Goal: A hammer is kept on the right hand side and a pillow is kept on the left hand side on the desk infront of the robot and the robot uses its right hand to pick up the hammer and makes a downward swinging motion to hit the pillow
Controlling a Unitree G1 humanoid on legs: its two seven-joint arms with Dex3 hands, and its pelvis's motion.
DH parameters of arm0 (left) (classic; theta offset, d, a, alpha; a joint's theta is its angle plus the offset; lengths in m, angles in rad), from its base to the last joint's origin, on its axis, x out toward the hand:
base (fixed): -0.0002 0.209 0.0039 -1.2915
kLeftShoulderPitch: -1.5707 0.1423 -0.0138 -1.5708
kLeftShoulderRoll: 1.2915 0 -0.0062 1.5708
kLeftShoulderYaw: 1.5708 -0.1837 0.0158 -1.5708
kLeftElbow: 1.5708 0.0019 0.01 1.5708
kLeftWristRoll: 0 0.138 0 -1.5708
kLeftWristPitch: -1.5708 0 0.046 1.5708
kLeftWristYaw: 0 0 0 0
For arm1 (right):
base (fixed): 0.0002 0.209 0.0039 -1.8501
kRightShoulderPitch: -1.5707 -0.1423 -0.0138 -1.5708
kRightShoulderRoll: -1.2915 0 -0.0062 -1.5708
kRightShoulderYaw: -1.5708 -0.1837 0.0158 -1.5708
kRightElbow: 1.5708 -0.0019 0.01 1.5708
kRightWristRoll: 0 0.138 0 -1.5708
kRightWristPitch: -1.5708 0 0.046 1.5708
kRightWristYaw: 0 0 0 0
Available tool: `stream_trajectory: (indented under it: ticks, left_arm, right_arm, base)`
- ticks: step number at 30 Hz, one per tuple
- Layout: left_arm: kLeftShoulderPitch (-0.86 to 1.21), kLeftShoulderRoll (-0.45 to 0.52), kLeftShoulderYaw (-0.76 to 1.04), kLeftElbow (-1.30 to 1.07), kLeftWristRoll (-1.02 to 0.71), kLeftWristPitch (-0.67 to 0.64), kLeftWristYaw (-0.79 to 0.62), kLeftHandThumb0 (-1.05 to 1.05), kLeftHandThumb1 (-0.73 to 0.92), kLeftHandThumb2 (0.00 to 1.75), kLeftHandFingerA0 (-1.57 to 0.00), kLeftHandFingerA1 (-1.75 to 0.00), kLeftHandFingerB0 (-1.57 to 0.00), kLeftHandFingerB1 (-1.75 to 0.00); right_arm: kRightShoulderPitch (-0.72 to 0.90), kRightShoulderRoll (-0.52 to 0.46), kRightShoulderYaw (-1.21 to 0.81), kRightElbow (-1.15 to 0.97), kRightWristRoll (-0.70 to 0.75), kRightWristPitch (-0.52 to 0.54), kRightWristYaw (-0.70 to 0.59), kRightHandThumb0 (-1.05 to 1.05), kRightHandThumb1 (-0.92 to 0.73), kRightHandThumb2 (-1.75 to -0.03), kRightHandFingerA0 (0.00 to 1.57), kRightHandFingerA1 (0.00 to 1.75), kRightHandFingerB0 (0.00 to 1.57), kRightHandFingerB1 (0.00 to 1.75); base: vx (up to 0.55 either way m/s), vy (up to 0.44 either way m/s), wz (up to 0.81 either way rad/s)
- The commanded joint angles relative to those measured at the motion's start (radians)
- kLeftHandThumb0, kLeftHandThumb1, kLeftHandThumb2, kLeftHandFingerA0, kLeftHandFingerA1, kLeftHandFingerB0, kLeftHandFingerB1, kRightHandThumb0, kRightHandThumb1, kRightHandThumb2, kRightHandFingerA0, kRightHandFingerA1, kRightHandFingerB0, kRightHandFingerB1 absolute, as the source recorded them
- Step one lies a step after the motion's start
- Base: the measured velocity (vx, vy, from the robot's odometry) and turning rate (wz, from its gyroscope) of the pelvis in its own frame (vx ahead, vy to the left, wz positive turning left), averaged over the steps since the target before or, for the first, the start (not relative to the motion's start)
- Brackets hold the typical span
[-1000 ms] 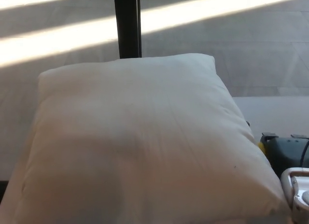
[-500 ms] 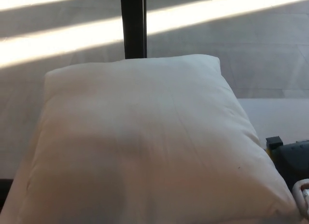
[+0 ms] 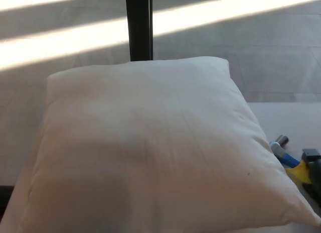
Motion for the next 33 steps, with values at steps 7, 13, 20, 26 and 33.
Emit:
stream_trajectory:
  ticks: [7, 13, 20, 26, 33]
  left_arm:
    - [0.026, 0.014, 0.003, 0.004, -0.009, -0.035, -0.013, -0.70, 0.75, 0.63, -0.63, -0.62, -0.63, -0.50]
    - [0.032, 0.015, 0.012, -0.004, -0.019, -0.037, -0.020, -0.69, 0.75, 0.62, -0.62, -0.63, -0.63, -0.51]
    - [0.029, 0.014, 0.019, 0.002, -0.023, -0.020, -0.005, -0.67, 0.75, 0.62, -0.64, -0.61, -0.67, -0.51]
    - [0.040, 0.013, 0.016, 0.000, -0.017, -0.033, -0.013, -0.68, 0.75, 0.62, -0.65, -0.63, -0.67, -0.52]
    - [0.040, 0.017, 0.023, 0.001, -0.024, -0.022, -0.029, -0.68, 0.76, 0.63, -0.60, -0.61, -0.63, -0.51]
  right_arm:
    - [0.043, 0.023, -0.424, -0.007, 0.369, 0.085, 0.250, -0.37, -0.73, -0.85, 0.81, 1.54, 0.68, 1.29]
    - [0.025, 0.028, -0.560, -0.048, 0.444, 0.033, 0.285, -0.41, -0.65, -1.02, 0.95, 1.74, 0.71, 1.51]
    - [0.035, 0.040, -0.574, -0.280, 0.434, 0.032, 0.397, -0.37, -0.62, -0.89, 0.87, 1.70, 0.74, 1.49]
    - [-0.071, 0.110, -0.606, -0.377, 0.475, 0.141, 0.458, -0.26, -0.60, -0.90, 0.93, 1.69, 0.71, 1.43]
    - [-0.148, 0.184, -0.615, -0.490, 0.489, 0.177, 0.472, -0.21, -0.52, -1.13, 1.06, 1.69, 0.80, 1.44]
  base:
    - [0.00, 0.000, 0.00]
    - [0.00, 0.000, 0.00]
    - [0.00, 0.000, 0.00]
    - [0.00, 0.000, 0.00]
    - [0.00, 0.000, 0.00]
